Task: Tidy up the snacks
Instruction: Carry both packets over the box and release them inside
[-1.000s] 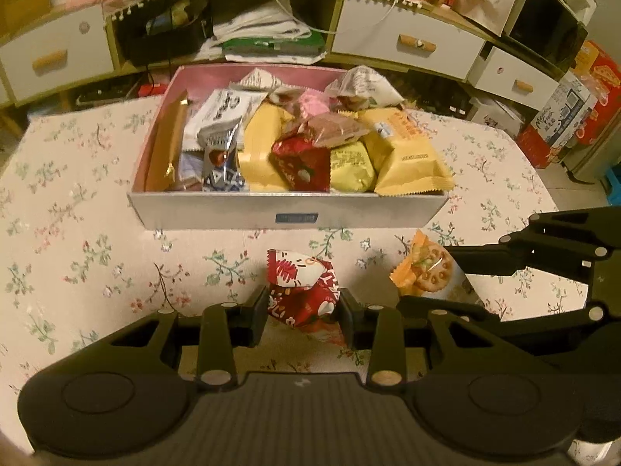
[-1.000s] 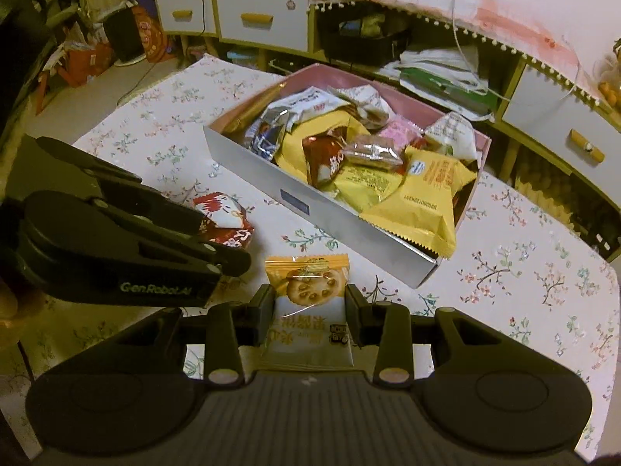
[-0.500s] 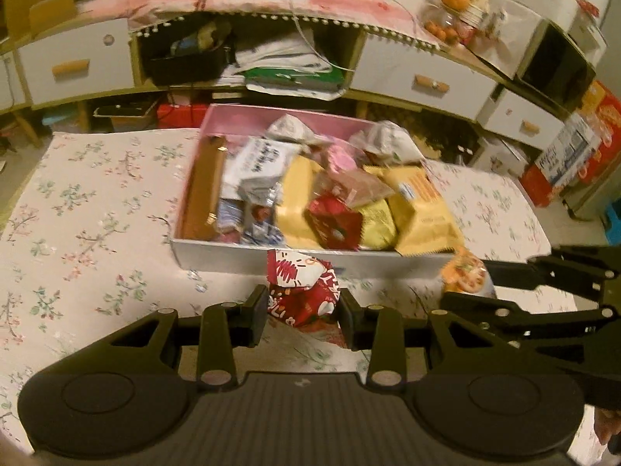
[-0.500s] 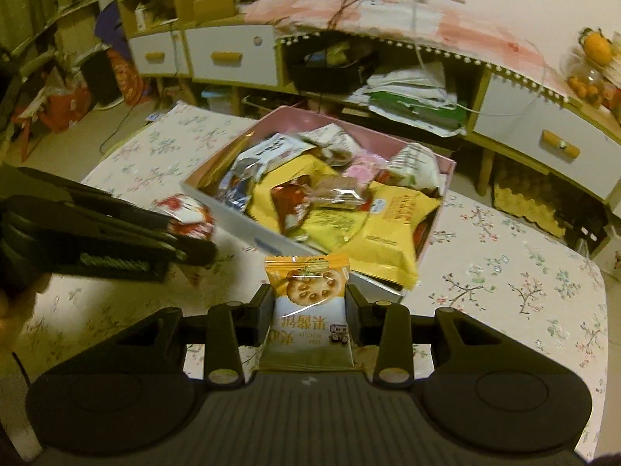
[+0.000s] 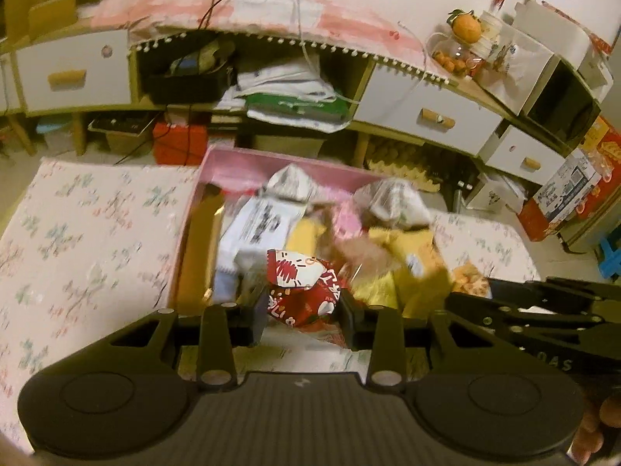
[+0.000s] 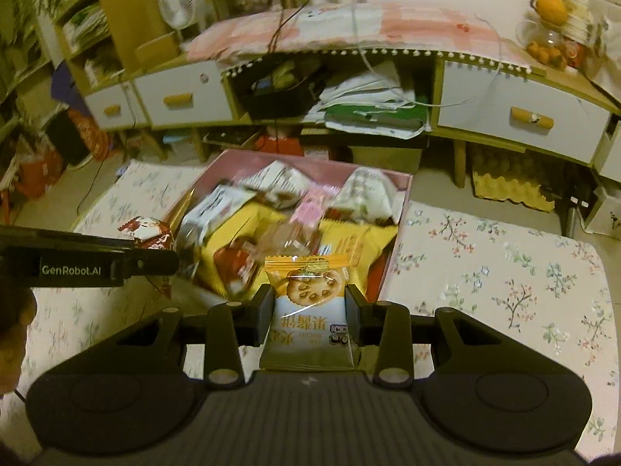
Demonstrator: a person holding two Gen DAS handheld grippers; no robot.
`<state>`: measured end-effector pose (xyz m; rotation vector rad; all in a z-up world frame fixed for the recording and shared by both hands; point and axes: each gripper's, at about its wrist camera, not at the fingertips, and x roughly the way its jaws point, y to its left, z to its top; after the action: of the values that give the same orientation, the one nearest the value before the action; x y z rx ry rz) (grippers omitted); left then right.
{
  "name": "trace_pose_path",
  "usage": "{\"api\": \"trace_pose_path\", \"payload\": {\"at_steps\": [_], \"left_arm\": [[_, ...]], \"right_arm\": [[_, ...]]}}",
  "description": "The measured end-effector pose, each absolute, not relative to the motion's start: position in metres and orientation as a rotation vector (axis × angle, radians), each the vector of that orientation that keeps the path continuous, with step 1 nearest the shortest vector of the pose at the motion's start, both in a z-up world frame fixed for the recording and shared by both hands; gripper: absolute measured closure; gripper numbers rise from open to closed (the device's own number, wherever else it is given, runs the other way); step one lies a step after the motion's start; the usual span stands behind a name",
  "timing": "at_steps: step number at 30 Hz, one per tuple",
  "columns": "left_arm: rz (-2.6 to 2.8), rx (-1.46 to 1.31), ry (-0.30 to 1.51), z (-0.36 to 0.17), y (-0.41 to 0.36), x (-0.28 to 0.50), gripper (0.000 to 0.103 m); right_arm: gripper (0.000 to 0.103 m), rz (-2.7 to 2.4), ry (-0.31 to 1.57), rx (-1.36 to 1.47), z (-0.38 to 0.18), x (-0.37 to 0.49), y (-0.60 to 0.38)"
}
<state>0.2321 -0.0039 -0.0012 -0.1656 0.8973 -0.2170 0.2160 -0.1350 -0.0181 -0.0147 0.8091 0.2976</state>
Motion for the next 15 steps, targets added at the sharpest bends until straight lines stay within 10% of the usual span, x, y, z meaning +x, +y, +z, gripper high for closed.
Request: {"api": "trace_pose_path", "payload": {"at_steps": [15], "left_arm": [[-0.273,-0.114,0.851,-0.019,-0.022,0.274,0.053]], "right_arm": [[0.067,0.291,0.798,0.209,-0.022,0.281,-0.137]]}}
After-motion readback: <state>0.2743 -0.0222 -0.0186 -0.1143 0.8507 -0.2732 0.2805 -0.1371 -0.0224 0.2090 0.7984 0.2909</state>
